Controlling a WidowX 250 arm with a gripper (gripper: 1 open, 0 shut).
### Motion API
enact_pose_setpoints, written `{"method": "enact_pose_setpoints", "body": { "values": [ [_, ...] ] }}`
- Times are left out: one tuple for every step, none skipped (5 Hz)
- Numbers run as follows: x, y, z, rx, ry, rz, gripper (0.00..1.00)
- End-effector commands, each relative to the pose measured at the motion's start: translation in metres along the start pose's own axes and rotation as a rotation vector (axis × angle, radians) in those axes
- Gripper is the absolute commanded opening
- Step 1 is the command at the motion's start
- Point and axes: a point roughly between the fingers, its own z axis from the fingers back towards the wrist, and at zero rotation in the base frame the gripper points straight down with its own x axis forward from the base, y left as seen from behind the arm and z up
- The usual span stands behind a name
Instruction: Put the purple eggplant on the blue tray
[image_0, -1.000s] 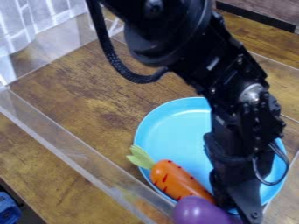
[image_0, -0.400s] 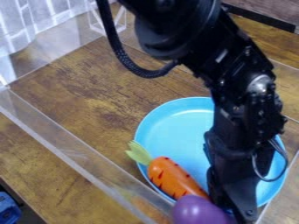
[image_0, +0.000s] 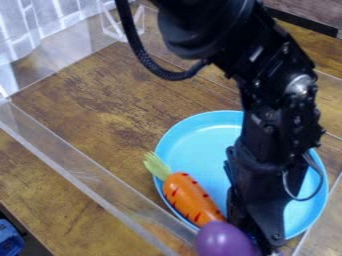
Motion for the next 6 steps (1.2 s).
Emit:
{"method": "enact_pose_setpoints", "body": {
  "values": [
    [0.0088, 0.0101, 0.0150, 0.019, -0.040, 0.011, 0.00],
    [0.0087, 0.0111, 0.0170, 0.021, -0.037, 0.008, 0.00],
    [0.0089, 0.0120, 0.0185, 0.023, -0.036, 0.008, 0.00],
    [0.0091, 0.0128, 0.0195, 0.024, -0.036, 0.008, 0.00],
    [0.0094, 0.0137, 0.0205, 0.025, -0.036, 0.007, 0.00],
    [0.0098, 0.0146, 0.0212, 0.027, -0.036, 0.007, 0.00]
  ]
}}
